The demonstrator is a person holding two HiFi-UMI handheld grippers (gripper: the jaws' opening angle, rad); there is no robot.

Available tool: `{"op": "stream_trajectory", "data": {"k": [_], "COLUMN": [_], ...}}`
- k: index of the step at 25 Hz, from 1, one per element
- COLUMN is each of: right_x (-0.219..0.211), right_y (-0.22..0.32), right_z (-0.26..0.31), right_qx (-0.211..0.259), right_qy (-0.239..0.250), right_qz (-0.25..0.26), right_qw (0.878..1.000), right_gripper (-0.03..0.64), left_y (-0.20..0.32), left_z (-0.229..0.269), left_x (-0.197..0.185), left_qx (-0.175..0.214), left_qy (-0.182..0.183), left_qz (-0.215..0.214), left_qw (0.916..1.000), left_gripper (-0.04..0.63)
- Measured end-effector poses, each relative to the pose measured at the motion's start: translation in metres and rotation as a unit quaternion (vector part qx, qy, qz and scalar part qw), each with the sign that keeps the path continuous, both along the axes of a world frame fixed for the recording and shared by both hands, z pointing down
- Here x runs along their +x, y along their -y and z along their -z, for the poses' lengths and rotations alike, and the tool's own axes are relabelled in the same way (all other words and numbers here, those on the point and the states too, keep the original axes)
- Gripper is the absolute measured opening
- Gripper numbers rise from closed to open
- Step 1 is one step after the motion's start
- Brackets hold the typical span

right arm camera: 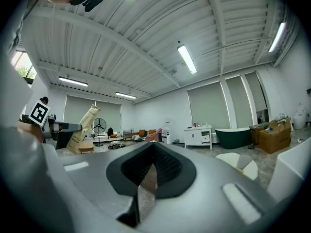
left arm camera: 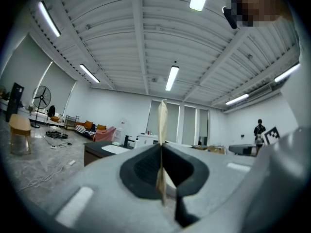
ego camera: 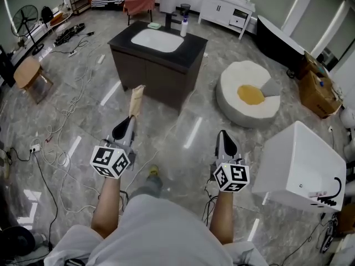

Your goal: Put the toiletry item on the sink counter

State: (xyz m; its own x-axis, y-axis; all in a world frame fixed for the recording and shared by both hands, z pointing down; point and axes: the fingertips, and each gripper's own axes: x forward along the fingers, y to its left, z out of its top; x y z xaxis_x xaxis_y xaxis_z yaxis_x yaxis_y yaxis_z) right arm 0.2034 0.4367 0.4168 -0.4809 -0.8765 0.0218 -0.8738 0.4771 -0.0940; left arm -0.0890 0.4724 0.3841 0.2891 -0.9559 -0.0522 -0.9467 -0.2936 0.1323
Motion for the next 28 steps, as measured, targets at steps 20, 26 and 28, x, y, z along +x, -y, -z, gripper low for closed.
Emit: {"op": "stream_trajectory", "data": {"k": [20, 26, 28], "right_x": [-0.079, -0.093, -0.099], "right_y": [0.191, 0.216, 0.22], "right_z": [0.02, 0.016, 0.012], "right_qx": [-0.012, -0.017, -0.021], "right_qy": [-0.018, -0.025, -0.029], "right_qz": [-0.044, -0.06, -0.062], "right_qw": [0.999, 0.998, 0.997], "right_gripper": [0.003, 0.003, 0.003], "left_y": [0.226, 0.261, 0.266], "left_z": [0.013, 0.003, -0.002], "left_x": [-0.081, -0.095, -0.101], "left_qx": [-0.014, -0.021, -0.027], "left_qy": [-0.019, -0.027, -0.031], "left_qz": [-0.049, -0.064, -0.065], "left_qw": [0.9985, 0.9973, 0.9971], "left_gripper": [-0.002, -0.002, -0.002]}}
